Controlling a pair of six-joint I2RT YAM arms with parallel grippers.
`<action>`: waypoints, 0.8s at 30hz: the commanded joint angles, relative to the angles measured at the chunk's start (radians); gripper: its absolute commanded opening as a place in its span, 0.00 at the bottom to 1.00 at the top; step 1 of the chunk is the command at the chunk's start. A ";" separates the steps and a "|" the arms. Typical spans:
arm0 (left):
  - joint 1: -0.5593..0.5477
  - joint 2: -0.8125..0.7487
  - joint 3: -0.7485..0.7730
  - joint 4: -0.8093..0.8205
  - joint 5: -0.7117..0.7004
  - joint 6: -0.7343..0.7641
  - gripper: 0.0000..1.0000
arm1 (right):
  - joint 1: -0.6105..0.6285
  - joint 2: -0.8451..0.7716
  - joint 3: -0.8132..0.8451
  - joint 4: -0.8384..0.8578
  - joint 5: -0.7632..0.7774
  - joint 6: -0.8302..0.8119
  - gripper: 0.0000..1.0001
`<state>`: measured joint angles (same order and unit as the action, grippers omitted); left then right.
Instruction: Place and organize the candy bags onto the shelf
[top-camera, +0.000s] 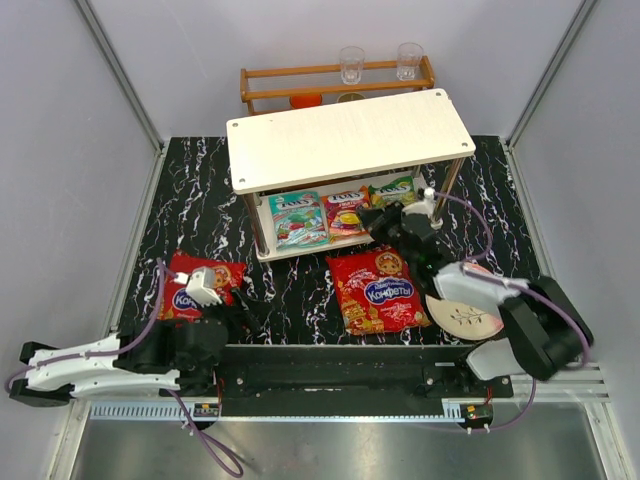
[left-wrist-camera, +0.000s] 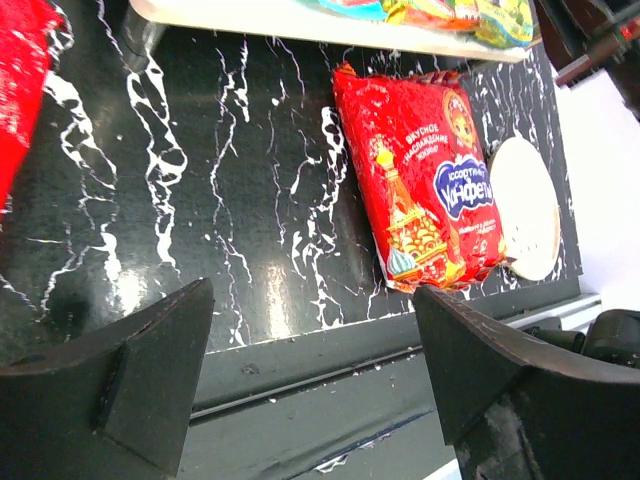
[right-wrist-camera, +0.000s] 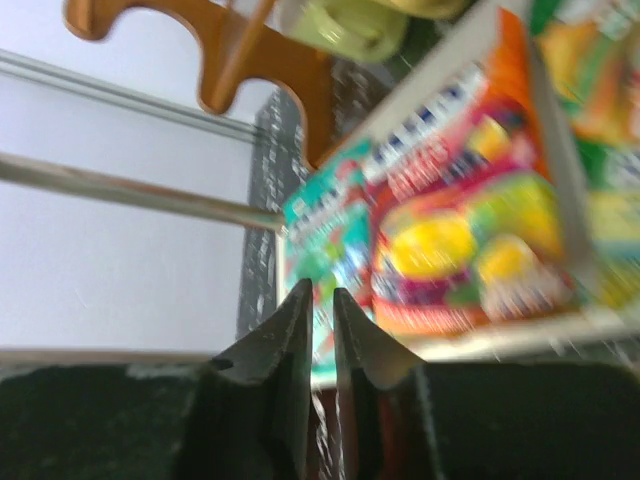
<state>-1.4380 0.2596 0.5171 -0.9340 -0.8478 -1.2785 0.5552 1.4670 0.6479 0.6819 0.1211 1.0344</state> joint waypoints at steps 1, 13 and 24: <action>0.002 0.108 -0.037 0.205 0.076 0.022 0.84 | -0.001 -0.317 -0.154 -0.285 0.018 -0.051 0.31; -0.061 0.607 -0.069 0.765 0.041 0.053 0.89 | -0.001 -0.956 -0.162 -1.303 0.247 -0.010 0.76; -0.055 0.819 -0.115 1.181 0.072 0.085 0.99 | -0.003 -0.814 -0.309 -1.085 0.138 -0.065 0.81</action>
<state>-1.4952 1.0409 0.4042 0.0525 -0.7734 -1.2018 0.5552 0.6266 0.3664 -0.4847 0.2855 0.9974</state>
